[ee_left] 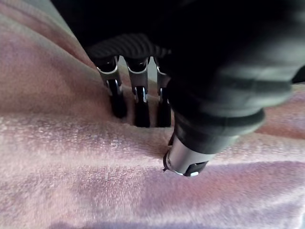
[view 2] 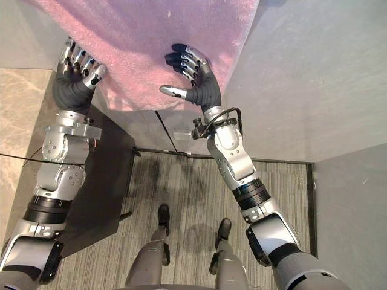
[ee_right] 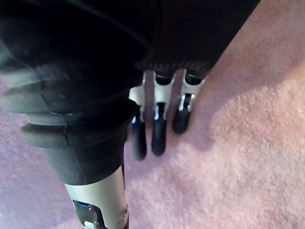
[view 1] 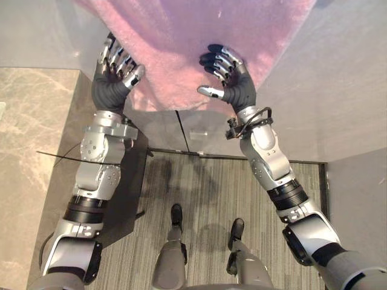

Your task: Organize washtable

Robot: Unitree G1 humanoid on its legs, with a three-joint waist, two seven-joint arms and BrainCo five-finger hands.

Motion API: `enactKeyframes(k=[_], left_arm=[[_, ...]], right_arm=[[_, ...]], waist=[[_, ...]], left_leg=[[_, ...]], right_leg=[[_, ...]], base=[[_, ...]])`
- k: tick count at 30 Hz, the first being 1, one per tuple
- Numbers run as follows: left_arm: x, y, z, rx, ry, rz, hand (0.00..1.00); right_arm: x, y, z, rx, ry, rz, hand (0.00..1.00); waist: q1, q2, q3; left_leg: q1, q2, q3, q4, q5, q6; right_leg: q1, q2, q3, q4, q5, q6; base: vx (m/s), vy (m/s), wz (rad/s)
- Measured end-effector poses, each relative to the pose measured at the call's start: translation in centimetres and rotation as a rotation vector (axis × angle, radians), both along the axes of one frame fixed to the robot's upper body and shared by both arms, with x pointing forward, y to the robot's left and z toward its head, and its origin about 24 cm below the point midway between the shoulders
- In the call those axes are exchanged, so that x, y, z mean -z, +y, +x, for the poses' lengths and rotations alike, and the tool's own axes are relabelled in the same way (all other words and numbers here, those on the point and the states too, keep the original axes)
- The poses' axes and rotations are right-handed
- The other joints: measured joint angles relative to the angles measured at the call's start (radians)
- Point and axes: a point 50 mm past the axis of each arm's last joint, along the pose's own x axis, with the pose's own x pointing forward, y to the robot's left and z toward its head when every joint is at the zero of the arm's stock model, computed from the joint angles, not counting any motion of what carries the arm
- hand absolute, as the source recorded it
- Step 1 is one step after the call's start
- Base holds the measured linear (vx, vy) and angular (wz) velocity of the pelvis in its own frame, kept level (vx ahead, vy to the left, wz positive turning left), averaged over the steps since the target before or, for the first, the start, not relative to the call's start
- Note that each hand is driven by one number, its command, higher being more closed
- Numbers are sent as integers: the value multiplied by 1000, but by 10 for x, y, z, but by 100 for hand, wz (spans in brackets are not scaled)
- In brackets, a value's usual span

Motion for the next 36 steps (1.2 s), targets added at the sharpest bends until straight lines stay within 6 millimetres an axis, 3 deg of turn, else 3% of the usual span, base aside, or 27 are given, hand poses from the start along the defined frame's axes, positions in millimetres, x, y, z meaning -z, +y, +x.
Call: enactKeyframes(k=[9,14,21,22,25,29,33,35,36], left_arm=[[-6,7,7,-60,-1,-43,0],[7,24,8,-143,39,-120,0],[70,50,-9,-279,223,-193,0],[88,57,-17,-322,274,-205,0],[118,73,-37,-417,365,-202,0],[158,100,-81,-641,517,-62,0],[209,89,-118,-726,732,55,0],[242,78,-136,-700,871,51,0],[272,72,-150,-674,1013,40,0]], right_arm=[[-9,5,-7,-13,-39,35,0],[14,6,-10,-24,29,61,0],[83,6,-24,-53,230,23,0],[101,4,-30,-59,295,13,0],[134,2,-43,-72,406,1,0],[191,-8,-72,-89,624,-5,0],[241,-29,-97,-54,821,-35,0],[269,-46,-112,10,938,-71,0],[288,-58,-125,69,1016,-138,0]], waist=[[16,3,28],[20,3,28],[18,2,28],[19,-1,26],[21,-9,22],[22,-53,-43],[12,-51,-91],[-6,-44,-105],[-11,-37,-118]], left_leg=[[-15,1,14,0,0,0],[-10,1,27,0,0,0],[51,10,50,0,-7,-6],[72,16,49,0,-13,-11],[115,29,58,17,-46,-22],[181,55,104,87,-113,-41],[234,68,131,152,-172,-42],[259,70,127,171,-190,-41],[277,68,126,171,-195,-41]], right_leg=[[-49,-3,33,37,-1,0],[-59,-4,47,51,-1,0],[-4,7,70,34,-2,0],[15,14,72,29,-3,-2],[67,25,81,13,-8,-5],[140,45,129,-6,-18,-12],[204,49,157,-11,-27,-9],[240,47,154,-10,-37,-3],[258,46,153,-9,-42,1]], base=[[-36,19,-8],[-10,8,-8],[15,-11,-10],[5,-25,-6],[29,-31,-13],[82,-34,-34],[89,-10,-24],[60,3,2],[38,8,6]])
